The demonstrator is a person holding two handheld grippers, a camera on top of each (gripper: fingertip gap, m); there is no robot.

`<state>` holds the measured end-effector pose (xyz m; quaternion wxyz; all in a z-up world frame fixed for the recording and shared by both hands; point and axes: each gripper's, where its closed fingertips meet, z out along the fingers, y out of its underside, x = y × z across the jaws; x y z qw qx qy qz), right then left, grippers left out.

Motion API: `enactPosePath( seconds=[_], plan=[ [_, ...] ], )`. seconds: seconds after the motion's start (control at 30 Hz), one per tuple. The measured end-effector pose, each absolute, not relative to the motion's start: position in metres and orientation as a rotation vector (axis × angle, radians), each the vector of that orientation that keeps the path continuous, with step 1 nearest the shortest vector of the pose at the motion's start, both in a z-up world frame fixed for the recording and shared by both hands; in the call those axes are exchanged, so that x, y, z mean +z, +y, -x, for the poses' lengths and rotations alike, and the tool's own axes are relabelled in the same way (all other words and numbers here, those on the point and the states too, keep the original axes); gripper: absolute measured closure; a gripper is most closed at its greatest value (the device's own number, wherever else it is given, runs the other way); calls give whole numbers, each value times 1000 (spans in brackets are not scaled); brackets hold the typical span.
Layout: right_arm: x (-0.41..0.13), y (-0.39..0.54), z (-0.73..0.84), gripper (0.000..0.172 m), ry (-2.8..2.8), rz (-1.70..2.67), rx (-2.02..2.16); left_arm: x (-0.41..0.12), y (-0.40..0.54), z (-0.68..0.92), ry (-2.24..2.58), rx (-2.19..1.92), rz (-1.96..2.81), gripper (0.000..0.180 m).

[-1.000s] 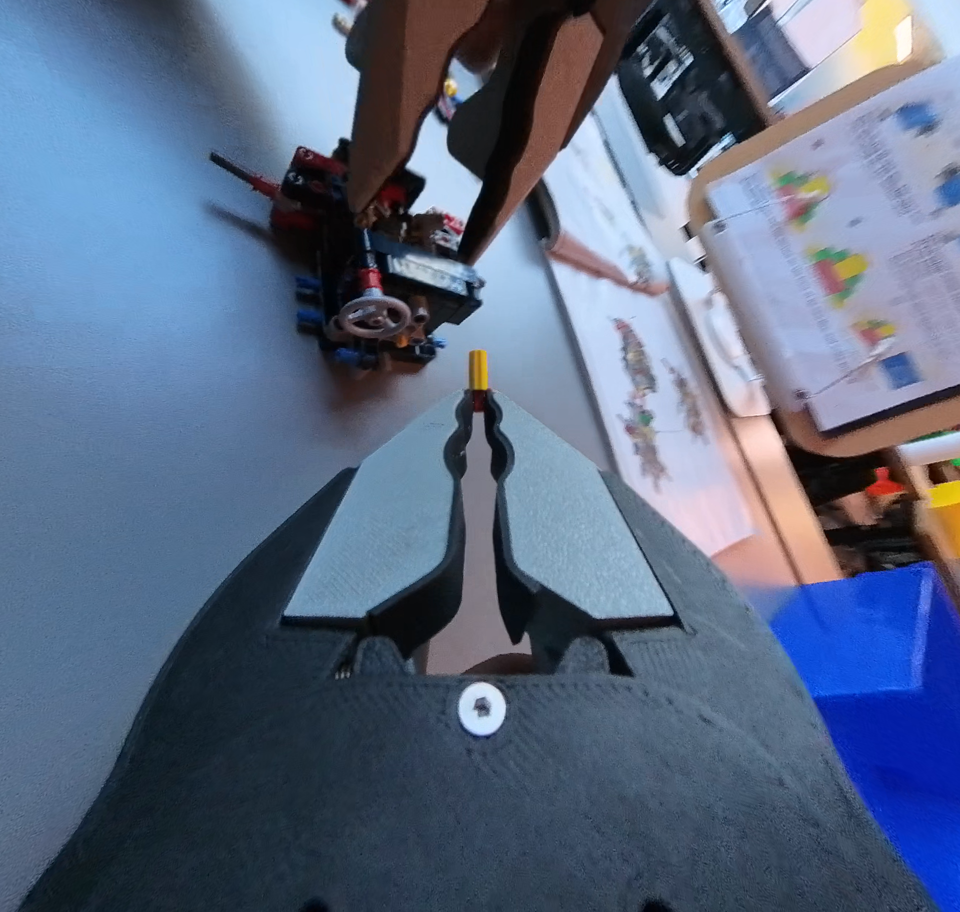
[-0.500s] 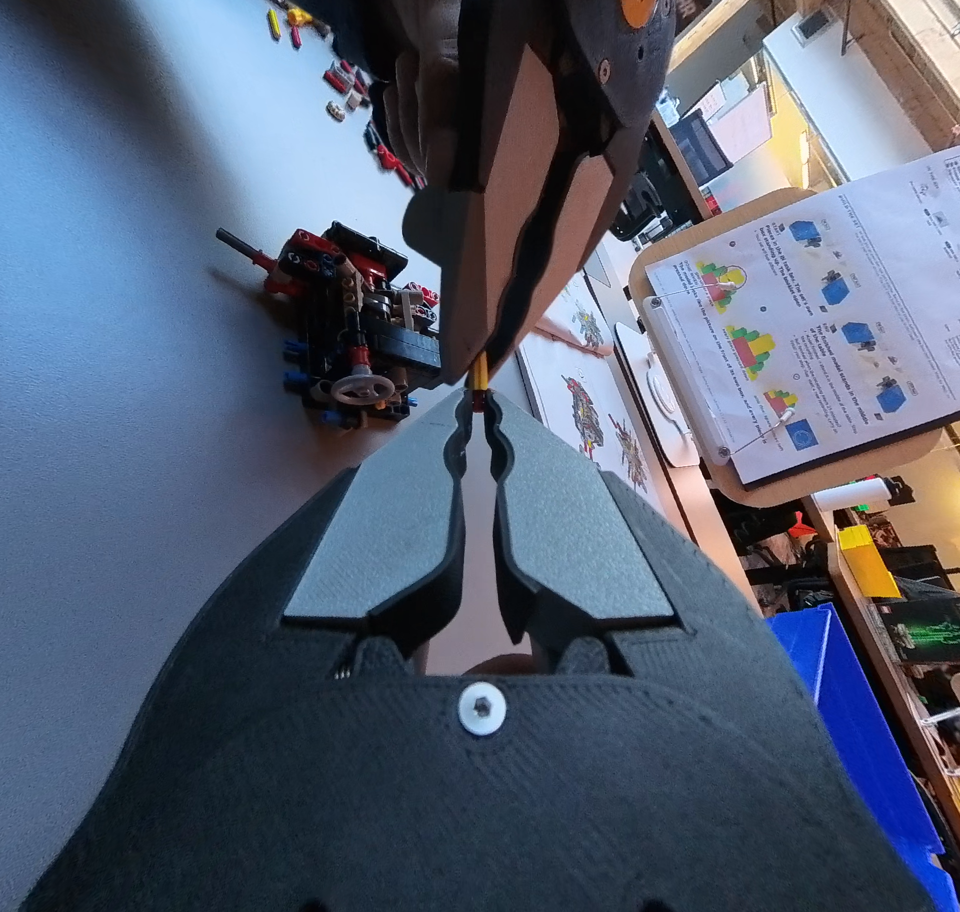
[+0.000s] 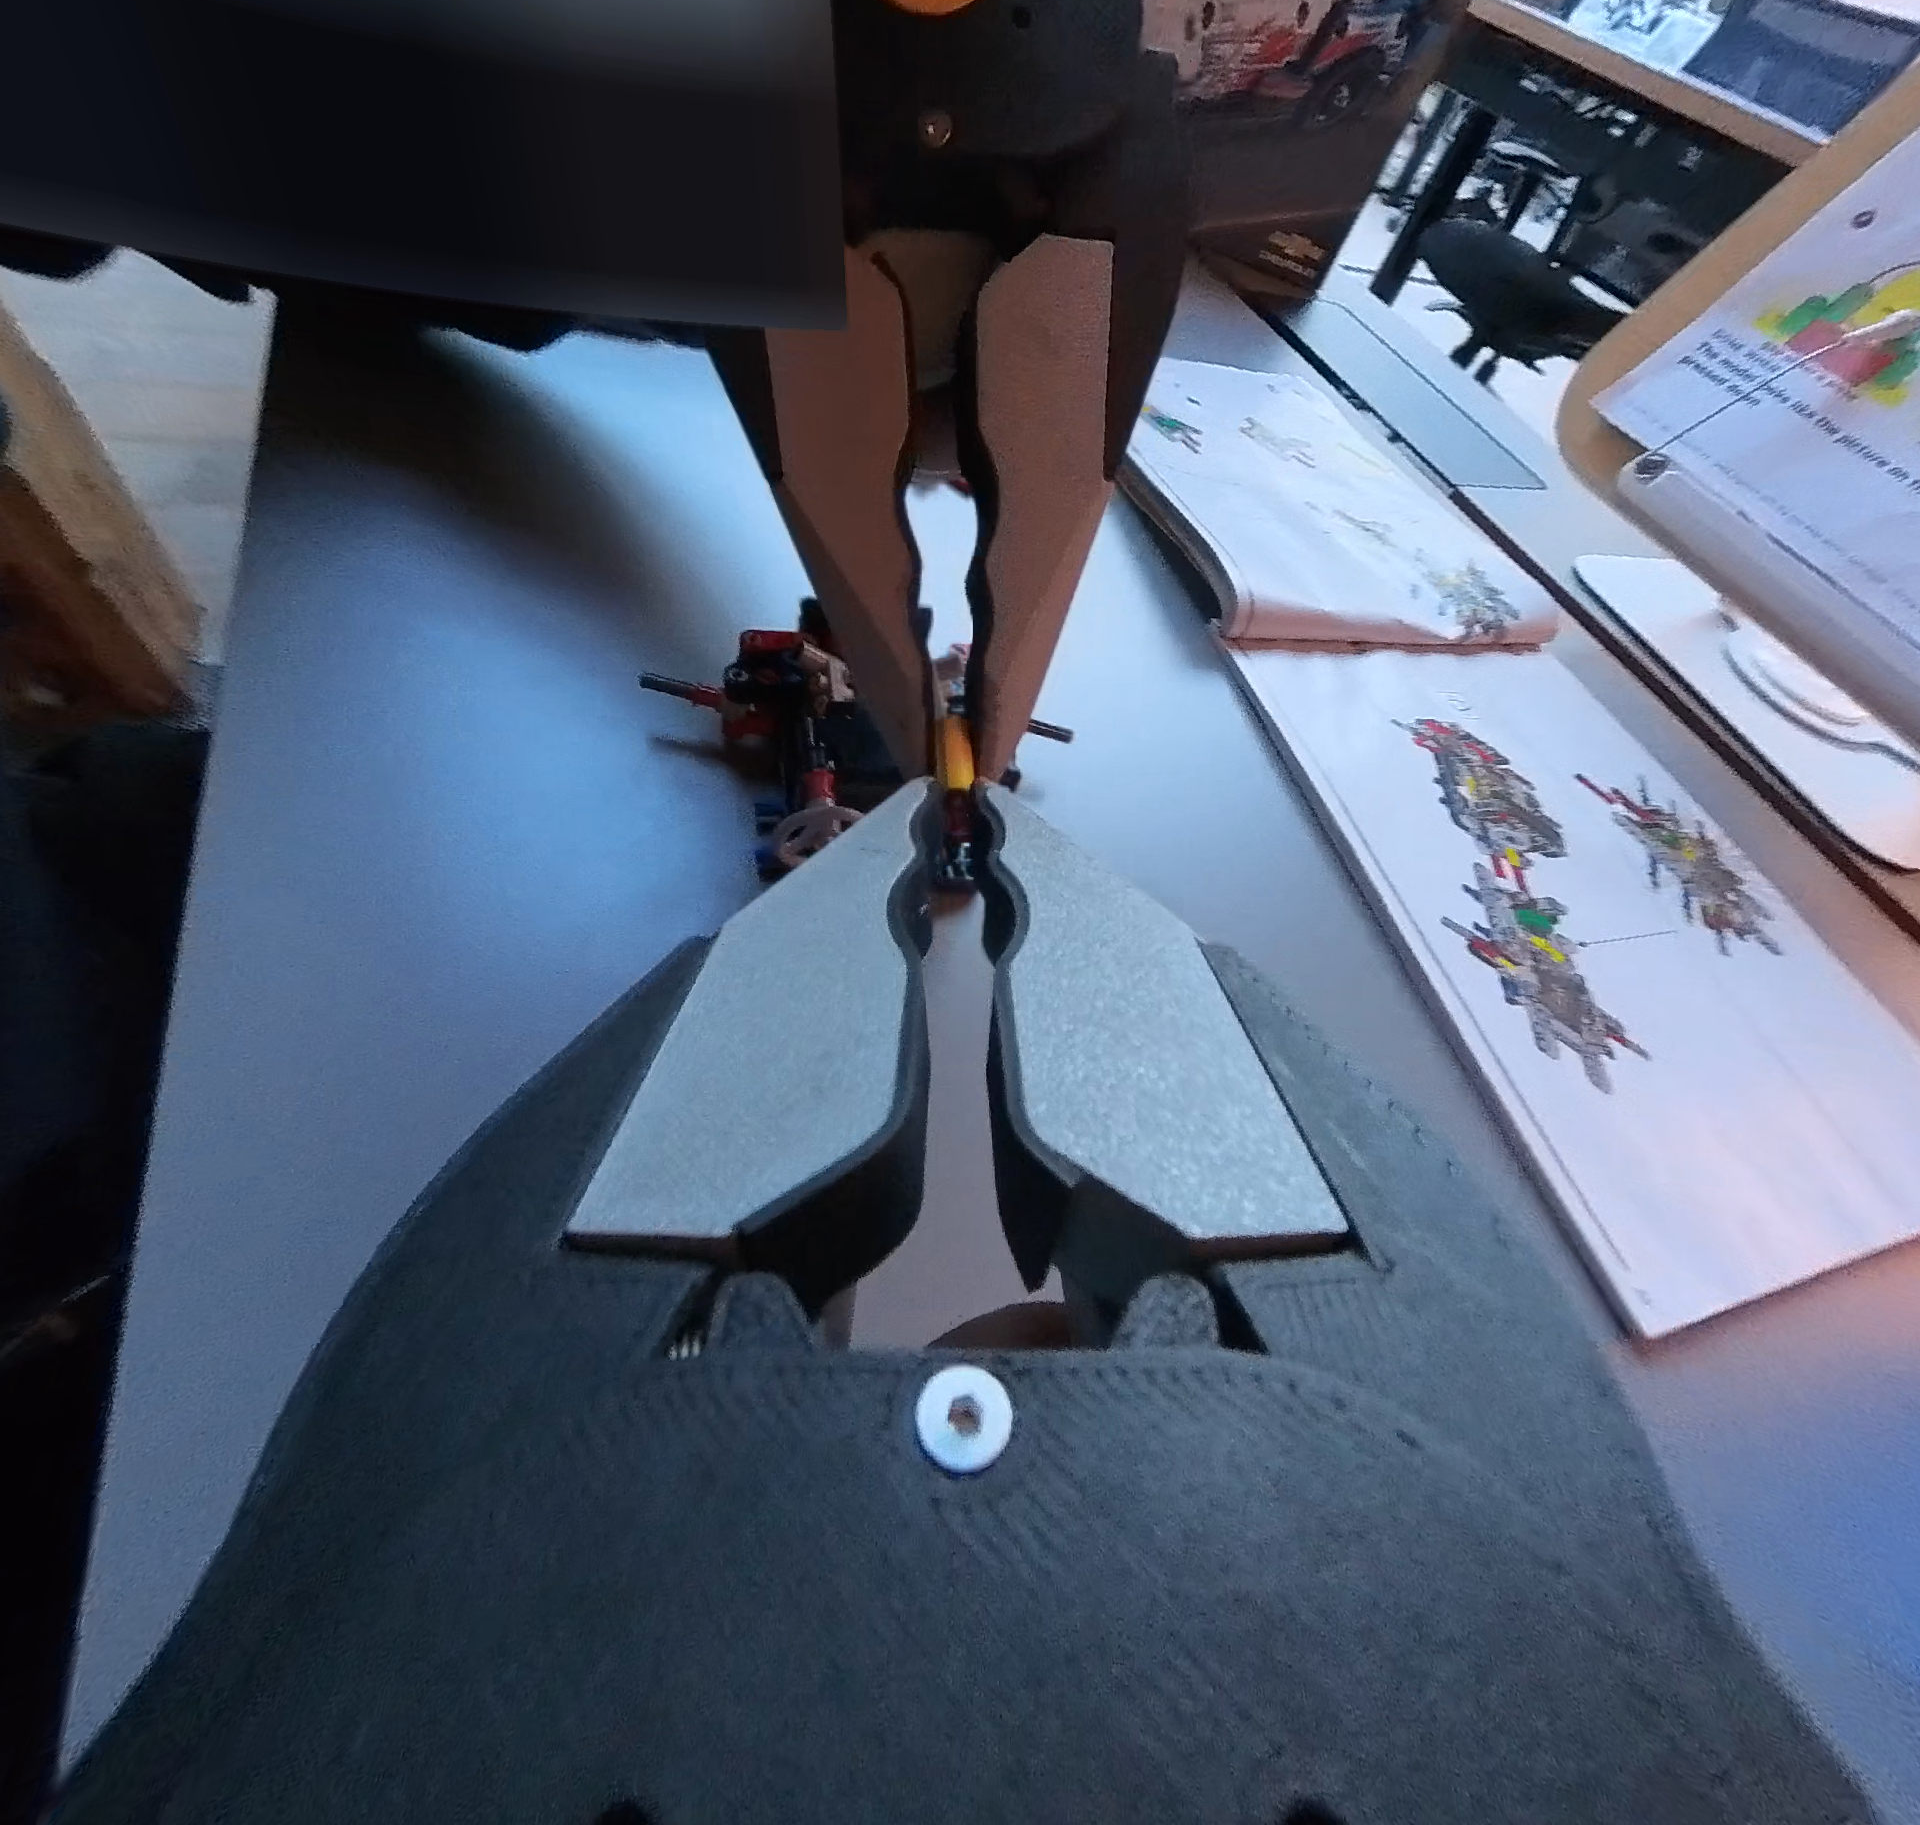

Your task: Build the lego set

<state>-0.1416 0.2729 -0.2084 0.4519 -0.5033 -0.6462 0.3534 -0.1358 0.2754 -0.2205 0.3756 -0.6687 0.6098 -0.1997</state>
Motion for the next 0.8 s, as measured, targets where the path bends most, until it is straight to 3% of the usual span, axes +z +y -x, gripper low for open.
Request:
enactPosePath(
  seconds=[0.8],
  plan=[
    [-205, 270, 143, 170, -1647, 1183, 867, -216, 272, 135, 1546, -601, 1656, 175]
  ],
)
